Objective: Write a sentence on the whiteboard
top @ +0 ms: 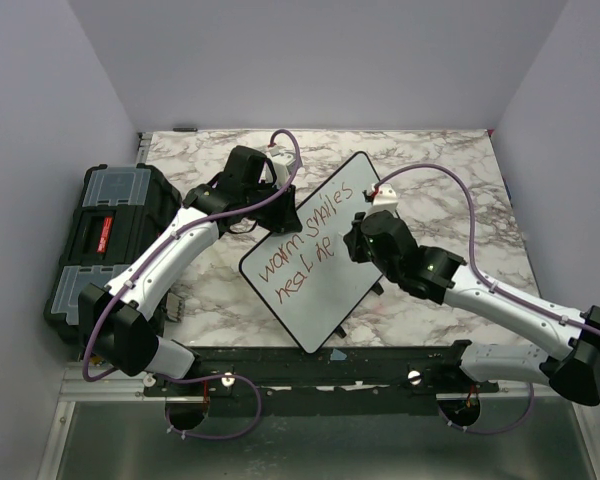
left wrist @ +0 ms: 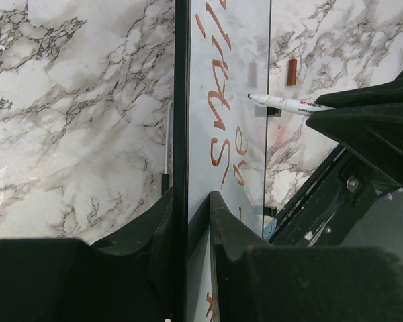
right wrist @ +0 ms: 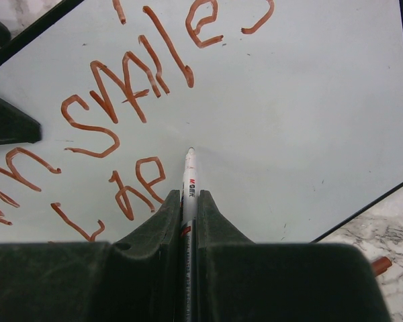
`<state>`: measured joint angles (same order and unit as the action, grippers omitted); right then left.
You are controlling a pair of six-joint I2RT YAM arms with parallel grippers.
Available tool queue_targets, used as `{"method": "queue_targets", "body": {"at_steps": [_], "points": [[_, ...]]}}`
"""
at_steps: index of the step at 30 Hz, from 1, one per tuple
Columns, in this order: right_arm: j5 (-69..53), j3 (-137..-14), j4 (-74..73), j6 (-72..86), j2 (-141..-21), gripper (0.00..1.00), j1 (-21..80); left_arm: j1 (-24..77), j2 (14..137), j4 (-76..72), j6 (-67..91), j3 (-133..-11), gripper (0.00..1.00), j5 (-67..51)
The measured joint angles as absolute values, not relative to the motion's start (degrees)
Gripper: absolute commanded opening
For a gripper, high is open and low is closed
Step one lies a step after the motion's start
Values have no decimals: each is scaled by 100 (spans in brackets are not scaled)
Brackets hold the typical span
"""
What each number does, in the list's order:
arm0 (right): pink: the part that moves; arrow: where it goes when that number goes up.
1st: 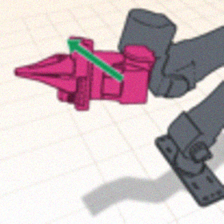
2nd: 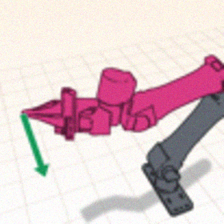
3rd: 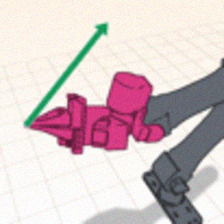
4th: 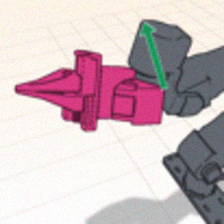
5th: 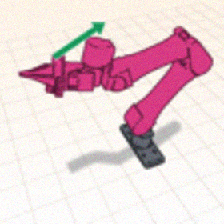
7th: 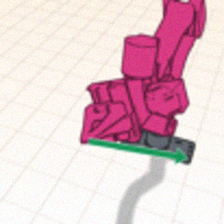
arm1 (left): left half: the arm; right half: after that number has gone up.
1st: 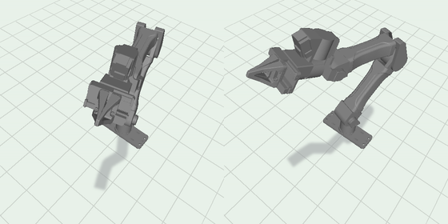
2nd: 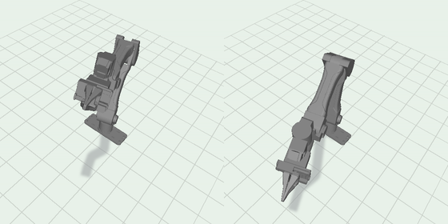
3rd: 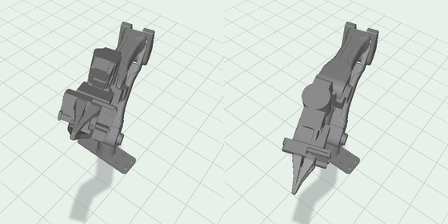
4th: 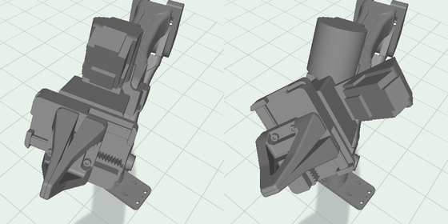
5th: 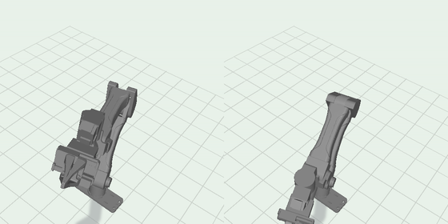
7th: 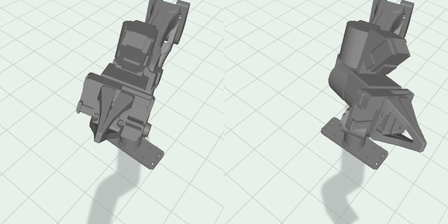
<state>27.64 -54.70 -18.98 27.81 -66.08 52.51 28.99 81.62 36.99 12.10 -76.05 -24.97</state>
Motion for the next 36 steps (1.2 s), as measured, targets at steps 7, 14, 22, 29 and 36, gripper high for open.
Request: {"method": "queue_targets", "body": {"at_steps": [7,14,22,29,36], "points": [[2766,-5472,-1898,2781,-6744,1,5238,2899,8162,3699,1210,-7605,0,-2497],[2744,-5472,-1890,2777,-6783,1,5238,2899,8162,3701,1210,-7605,0,-2495],[2351,-5472,-1765,2637,-6781,1,5210,2899,8162,3745,1210,-7605,0,-2495],[2226,-5430,-1717,2585,-6757,1,5201,2899,8162,3765,1210,-7603,0,-2488],[2034,-5218,-1638,2611,-6613,1,5201,2897,8162,3787,1210,-7603,0,-2484]]}}
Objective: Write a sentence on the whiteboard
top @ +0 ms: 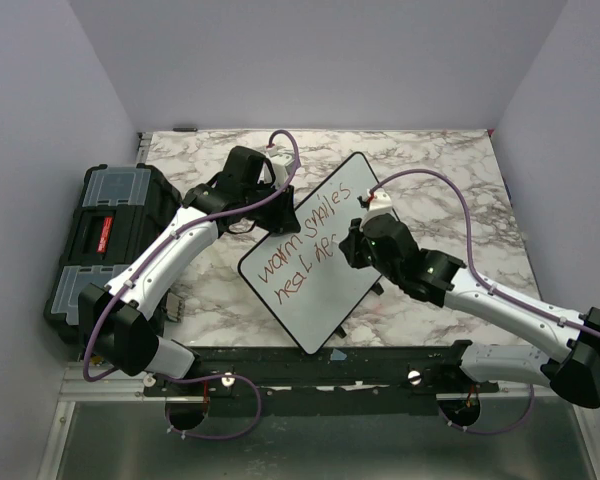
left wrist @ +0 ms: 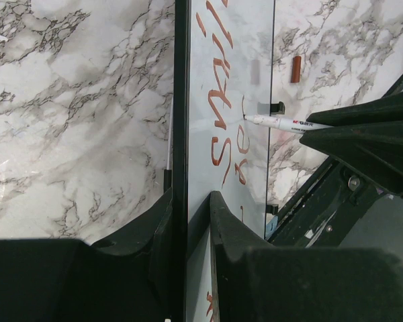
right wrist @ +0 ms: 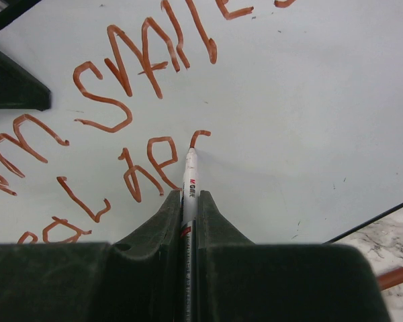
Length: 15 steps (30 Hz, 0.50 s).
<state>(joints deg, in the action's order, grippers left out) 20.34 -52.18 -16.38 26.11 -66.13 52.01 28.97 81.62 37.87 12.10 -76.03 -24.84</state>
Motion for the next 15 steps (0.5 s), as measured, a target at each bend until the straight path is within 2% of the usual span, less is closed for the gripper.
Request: {"method": "queue_targets", "body": {"at_steps": [15], "points": [[2060,-5026,-1662,2853,-6484,1,5201,2893,8165,3787,1210,-7603,0,-2484]]}}
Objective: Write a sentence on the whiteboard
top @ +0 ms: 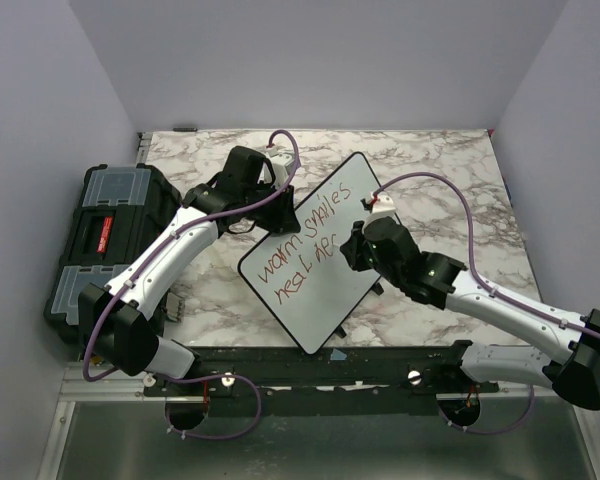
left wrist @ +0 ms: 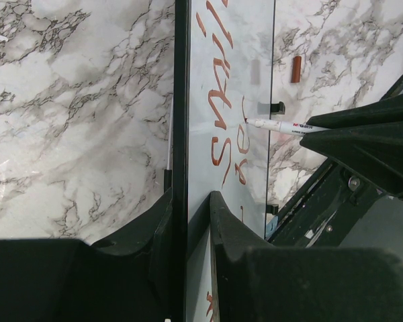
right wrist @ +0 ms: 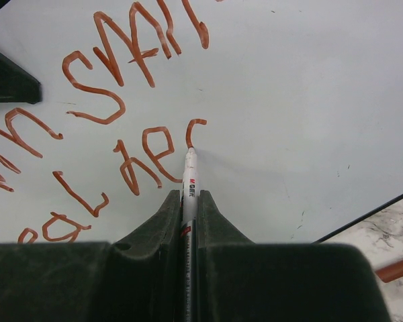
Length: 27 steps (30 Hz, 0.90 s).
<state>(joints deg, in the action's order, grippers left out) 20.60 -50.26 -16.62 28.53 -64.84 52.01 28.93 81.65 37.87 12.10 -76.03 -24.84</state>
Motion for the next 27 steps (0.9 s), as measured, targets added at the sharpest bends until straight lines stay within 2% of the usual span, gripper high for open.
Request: {"method": "queue_targets", "body": {"at_steps": [27], "points": [[2593,-5640,-2086,2829,-6952,1,5205,2884,8165,3782,1227,-7594,0,-2467]]}}
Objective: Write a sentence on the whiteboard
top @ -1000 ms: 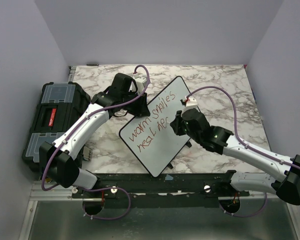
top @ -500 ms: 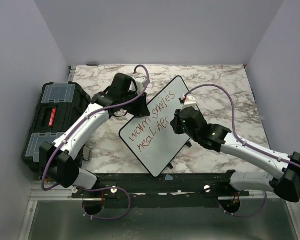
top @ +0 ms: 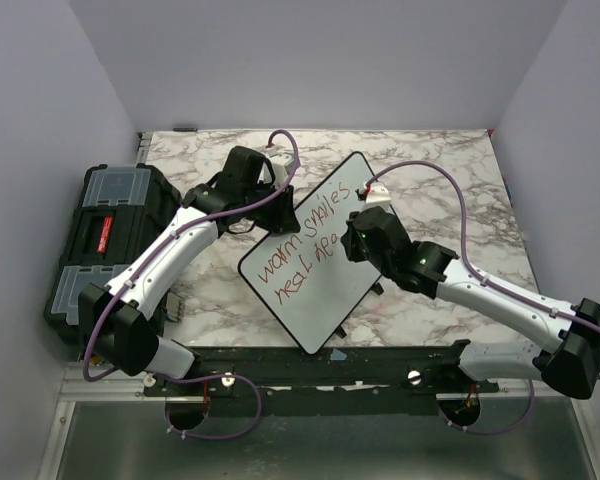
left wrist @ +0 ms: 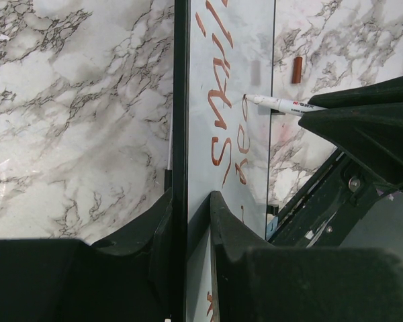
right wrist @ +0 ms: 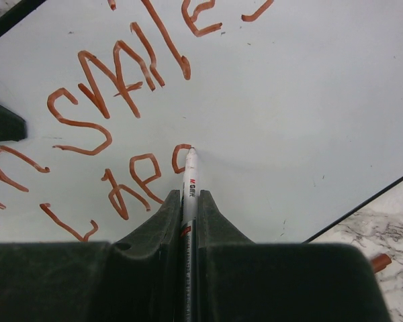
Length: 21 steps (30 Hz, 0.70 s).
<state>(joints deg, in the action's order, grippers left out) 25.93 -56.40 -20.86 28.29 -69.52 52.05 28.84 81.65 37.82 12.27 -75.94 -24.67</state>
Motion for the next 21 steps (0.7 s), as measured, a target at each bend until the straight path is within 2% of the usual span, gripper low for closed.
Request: {"method": "queue_targets", "body": {"at_steps": [21], "points": [[2609,-5603,-2064,2862,-6923,1,5205,2888,8165,3780,1227,-7594,0,-2469]]}}
